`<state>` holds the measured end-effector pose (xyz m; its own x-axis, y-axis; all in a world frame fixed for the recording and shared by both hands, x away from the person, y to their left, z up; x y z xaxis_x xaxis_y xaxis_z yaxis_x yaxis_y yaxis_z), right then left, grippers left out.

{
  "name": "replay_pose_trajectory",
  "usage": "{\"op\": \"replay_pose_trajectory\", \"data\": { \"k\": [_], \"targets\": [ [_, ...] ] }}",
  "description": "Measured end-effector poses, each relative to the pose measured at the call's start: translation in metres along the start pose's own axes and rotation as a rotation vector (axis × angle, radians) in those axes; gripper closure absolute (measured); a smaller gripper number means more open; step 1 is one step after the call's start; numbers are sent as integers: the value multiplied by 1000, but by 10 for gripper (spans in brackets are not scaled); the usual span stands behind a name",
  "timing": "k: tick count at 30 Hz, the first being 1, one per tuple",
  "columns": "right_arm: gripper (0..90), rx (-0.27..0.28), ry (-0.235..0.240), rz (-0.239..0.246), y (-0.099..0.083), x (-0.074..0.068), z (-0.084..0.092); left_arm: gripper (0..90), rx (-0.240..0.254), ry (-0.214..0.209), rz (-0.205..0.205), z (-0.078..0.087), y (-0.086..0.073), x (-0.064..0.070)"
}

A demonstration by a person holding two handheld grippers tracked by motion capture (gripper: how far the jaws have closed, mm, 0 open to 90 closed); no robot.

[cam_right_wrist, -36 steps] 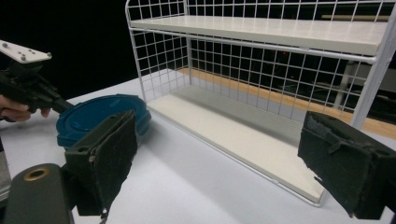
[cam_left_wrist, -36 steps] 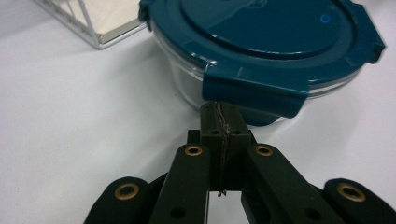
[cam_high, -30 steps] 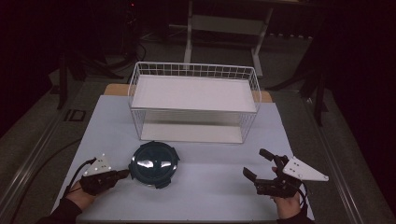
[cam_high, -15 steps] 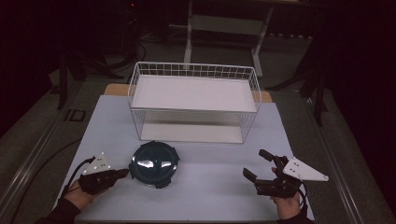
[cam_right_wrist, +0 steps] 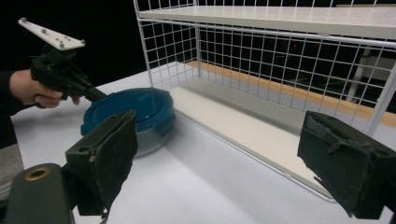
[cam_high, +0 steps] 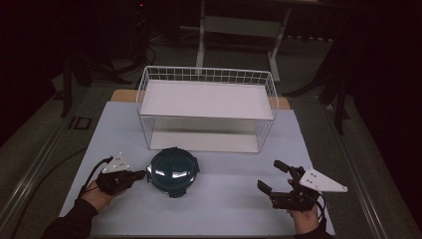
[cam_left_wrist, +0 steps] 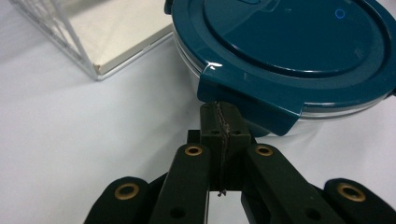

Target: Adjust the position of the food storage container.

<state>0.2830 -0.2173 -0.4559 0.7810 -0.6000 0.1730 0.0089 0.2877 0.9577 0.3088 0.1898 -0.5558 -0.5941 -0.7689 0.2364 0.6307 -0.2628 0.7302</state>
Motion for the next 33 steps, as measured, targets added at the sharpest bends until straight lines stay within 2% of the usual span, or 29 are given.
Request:
{"op": "replay_pose_trajectory", "data": {
  "k": [7, 14, 20, 33],
  "targets": [
    [117, -4, 9, -1, -1, -1, -1, 900, 3, -23, -2, -12, 11, 5],
    [117, -7, 15, 0, -1, -2, -3, 900, 6, -52, -27, -30, 26, 19],
    [117, -10, 16, -4, -3, -1, -3, 900, -18, -32, -65, -32, 29, 21],
    [117, -14, 17, -6, -4, -2, -4, 900, -16, -41, -42, -35, 31, 24]
  ]
}}
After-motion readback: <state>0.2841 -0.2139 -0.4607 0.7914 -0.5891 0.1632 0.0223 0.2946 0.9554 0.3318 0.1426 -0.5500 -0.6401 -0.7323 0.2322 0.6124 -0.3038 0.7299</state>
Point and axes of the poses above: each handheld gripper's, and its own axes: z roughly backward along the jaws, y roughly out of its top, x roughly to its right, the point moved 8 cm from there along -z, roughly forward along the jaws, and after that the axes turned 14 degrees about z, right-handed, at the moved point
